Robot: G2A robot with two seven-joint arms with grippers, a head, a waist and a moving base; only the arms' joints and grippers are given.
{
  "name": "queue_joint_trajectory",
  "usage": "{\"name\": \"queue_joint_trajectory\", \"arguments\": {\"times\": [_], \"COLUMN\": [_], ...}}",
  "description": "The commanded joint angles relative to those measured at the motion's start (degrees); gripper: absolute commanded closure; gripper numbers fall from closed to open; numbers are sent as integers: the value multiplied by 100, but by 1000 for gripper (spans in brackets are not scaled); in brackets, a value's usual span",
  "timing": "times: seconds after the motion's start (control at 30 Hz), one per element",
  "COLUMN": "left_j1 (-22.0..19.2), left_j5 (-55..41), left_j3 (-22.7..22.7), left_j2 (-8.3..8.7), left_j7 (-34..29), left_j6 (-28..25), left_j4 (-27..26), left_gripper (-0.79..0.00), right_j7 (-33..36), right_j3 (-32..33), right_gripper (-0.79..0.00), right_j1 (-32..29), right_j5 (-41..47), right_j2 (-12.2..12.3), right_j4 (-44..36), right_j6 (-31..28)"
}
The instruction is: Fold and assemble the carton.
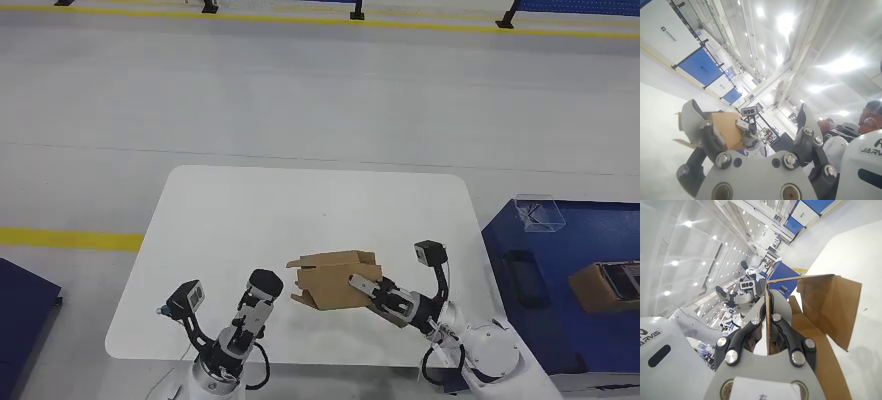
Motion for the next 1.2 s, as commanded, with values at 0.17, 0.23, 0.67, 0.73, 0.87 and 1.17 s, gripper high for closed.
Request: {"name": "queue_joint_trajectory", "arguments": {"times": [0.17, 0.23, 0.67, 0.73, 0.87, 1.17], "left_j1": [119, 113, 101, 106, 116, 199], "left_j5": [253, 299, -49, -103, -301, -342], "left_j3": [-134, -132, -63, -61, -51, -20], "left_j2": [44, 46, 77, 83, 96, 119], "left_j7": [-503, -569, -1142, -1190, -1322, -1467], "left_j6": [454, 549, 595, 518, 396, 235], "left_j4": [-185, -173, -191, -204, -176, -240], "left_gripper": [-785, -785, -785, -785, -785, -785], "right_j7": [206, 267, 588, 605, 594, 626], "right_j3": [-39, -21, -2, -24, -83, -202], "right_gripper": [0, 0, 0, 0, 0, 0], "right_j1": [15, 8, -27, -22, 9, 77], "right_j5": [98, 175, 465, 455, 400, 284], "right_j2": [10, 16, 47, 48, 44, 42], "right_j4": [13, 6, 4, 10, 38, 94], "right_j6": [-16, -23, 81, 119, 181, 360]}}
